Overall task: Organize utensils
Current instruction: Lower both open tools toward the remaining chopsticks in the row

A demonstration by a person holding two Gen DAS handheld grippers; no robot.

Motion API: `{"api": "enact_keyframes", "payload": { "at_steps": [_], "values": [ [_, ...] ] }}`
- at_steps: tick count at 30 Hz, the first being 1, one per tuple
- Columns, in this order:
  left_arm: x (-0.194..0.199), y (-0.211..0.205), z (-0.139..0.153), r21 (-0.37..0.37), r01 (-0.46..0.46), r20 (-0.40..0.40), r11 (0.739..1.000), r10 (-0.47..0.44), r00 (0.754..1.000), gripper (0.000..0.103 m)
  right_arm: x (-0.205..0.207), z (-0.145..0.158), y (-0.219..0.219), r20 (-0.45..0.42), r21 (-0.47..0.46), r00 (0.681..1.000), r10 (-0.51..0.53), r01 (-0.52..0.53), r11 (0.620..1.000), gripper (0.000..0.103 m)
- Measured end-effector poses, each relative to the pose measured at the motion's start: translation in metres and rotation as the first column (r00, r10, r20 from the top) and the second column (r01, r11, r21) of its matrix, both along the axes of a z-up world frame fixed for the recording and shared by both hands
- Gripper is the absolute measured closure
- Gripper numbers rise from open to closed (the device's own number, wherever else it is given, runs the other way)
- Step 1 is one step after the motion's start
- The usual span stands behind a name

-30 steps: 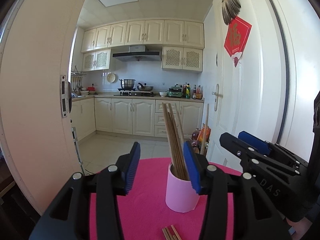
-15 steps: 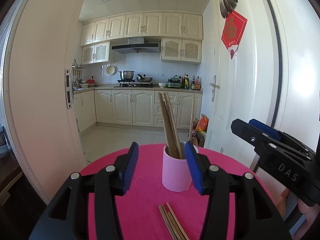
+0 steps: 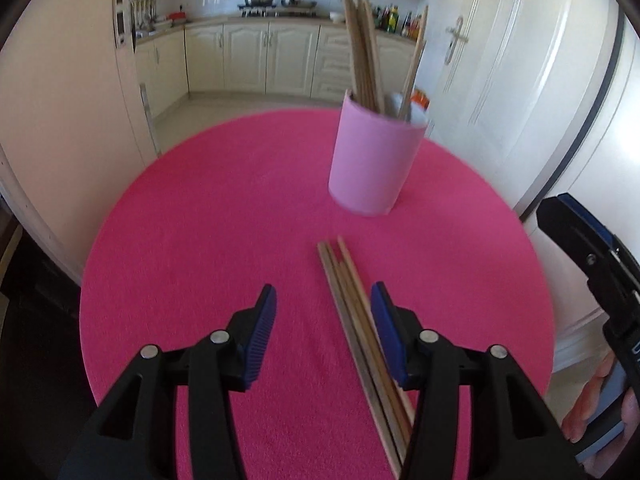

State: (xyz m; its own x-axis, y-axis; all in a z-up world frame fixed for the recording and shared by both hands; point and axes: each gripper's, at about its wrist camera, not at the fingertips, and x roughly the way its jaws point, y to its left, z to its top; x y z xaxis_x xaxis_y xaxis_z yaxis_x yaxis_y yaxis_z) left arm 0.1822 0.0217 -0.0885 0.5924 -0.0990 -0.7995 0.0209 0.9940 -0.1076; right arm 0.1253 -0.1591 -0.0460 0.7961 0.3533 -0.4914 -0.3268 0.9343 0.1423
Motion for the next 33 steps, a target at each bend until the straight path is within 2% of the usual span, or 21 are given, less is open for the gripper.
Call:
{"api": "enact_keyframes", "payload": {
  "at_steps": [2, 5, 12, 18, 28, 30, 32, 33],
  "values": [
    [0.001, -0.002, -0.010, 0.032, -0.002, -0.061, 0.999, 0.004, 0.998, 0.054, 0.002, -0.008, 0.002, -0.047, -0.015, 0.999, 0.014, -0.014, 1.000, 0.049],
    [0.005, -0.001, -0.022, 0.034, -0.008, -0.139, 0.999, 0.012, 0.990, 0.054, 0.006, -0.018, 0.005, -0.108, -0.036, 0.994, 0.031, -0.035, 0.999, 0.049],
    [0.008, -0.012, -0.038, 0.071, 0.005, -0.200, 0.997, 0.009, 0.980, 0.054, 0.008, -0.026, 0.006, -0.175, -0.041, 0.983, 0.046, -0.054, 0.998, 0.049],
    [0.011, -0.016, -0.043, 0.069, 0.008, -0.200, 0.998, 0.006, 0.980, 0.054, 0.009, -0.032, 0.002, -0.189, -0.042, 0.981, 0.039, -0.047, 0.998, 0.047],
    [0.015, -0.035, -0.050, 0.145, 0.071, -0.204, 0.987, -0.040, 0.978, 0.054, 0.021, -0.039, 0.010, -0.258, -0.096, 0.966, 0.027, -0.054, 0.994, 0.046],
    [0.015, -0.031, -0.049, 0.134, 0.083, -0.203, 0.987, -0.055, 0.978, 0.058, 0.023, -0.043, 0.012, -0.277, -0.112, 0.960, 0.029, -0.062, 0.992, 0.046],
    [0.014, -0.027, -0.048, 0.130, 0.097, -0.208, 0.987, -0.068, 0.976, 0.069, 0.027, -0.045, 0.015, -0.300, -0.127, 0.953, 0.033, -0.075, 0.989, 0.046],
    [0.013, -0.024, -0.048, 0.129, 0.099, -0.211, 0.987, -0.070, 0.975, 0.078, 0.028, -0.047, 0.018, -0.310, -0.136, 0.950, 0.039, -0.084, 0.987, 0.046]
  ]
}}
